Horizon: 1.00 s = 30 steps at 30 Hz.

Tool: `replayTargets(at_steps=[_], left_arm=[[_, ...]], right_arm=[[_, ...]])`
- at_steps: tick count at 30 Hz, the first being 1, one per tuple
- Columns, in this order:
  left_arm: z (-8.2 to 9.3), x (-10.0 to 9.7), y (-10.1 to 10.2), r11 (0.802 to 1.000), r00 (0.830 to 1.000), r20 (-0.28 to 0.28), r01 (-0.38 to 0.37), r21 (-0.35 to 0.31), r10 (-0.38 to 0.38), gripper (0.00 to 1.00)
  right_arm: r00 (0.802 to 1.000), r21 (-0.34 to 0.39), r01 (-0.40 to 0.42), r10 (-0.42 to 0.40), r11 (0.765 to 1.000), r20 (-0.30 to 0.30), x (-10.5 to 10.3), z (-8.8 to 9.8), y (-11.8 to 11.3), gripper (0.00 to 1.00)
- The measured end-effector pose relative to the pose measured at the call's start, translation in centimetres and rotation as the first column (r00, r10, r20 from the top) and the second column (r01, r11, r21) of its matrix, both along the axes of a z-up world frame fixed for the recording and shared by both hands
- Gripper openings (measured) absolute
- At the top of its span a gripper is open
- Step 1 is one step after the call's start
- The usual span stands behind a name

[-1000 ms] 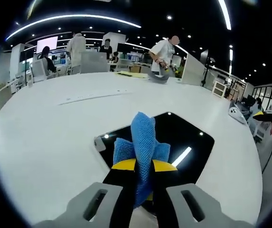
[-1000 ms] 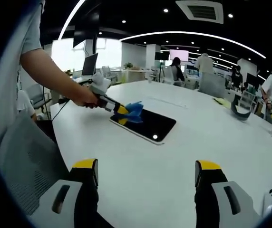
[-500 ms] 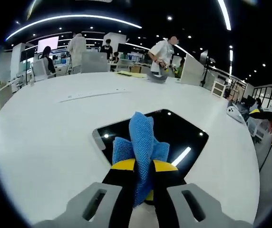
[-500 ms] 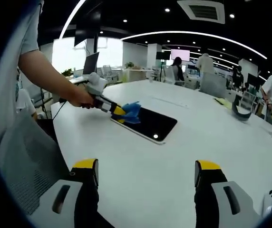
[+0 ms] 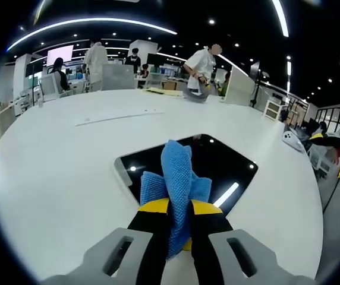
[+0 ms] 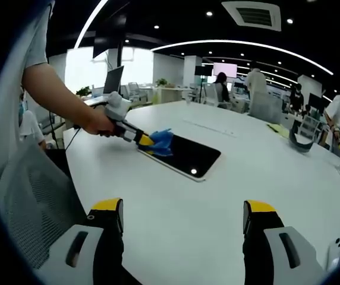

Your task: Wipe the mirror surface with the cleaning cloth until all visible marks leave the cleaned area.

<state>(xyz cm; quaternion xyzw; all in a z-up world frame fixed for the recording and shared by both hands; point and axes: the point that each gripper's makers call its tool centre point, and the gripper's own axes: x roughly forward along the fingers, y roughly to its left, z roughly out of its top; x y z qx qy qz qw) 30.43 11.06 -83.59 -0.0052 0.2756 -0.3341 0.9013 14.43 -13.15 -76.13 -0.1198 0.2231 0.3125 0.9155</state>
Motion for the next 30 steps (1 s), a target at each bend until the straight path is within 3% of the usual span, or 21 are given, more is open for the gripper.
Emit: replayTargets(at_steps=[19, 30], left_arm=[[-0.13, -0.62, 0.14, 1.0, 1.0, -0.005, 0.009, -0.001, -0.009, 0.1], [-0.38, -0.59, 0.36, 1.0, 1.0, -0.007, -0.001, -0.005, 0.001, 0.1]], right_arm=[[1.0, -0.005, -0.01, 0.01, 1.0, 0.007, -0.01, -0.05, 0.18, 0.84], [1.0, 0.034, 0.013, -0.013, 0.999, 0.009, 0.33, 0.42, -0.06, 0.87]])
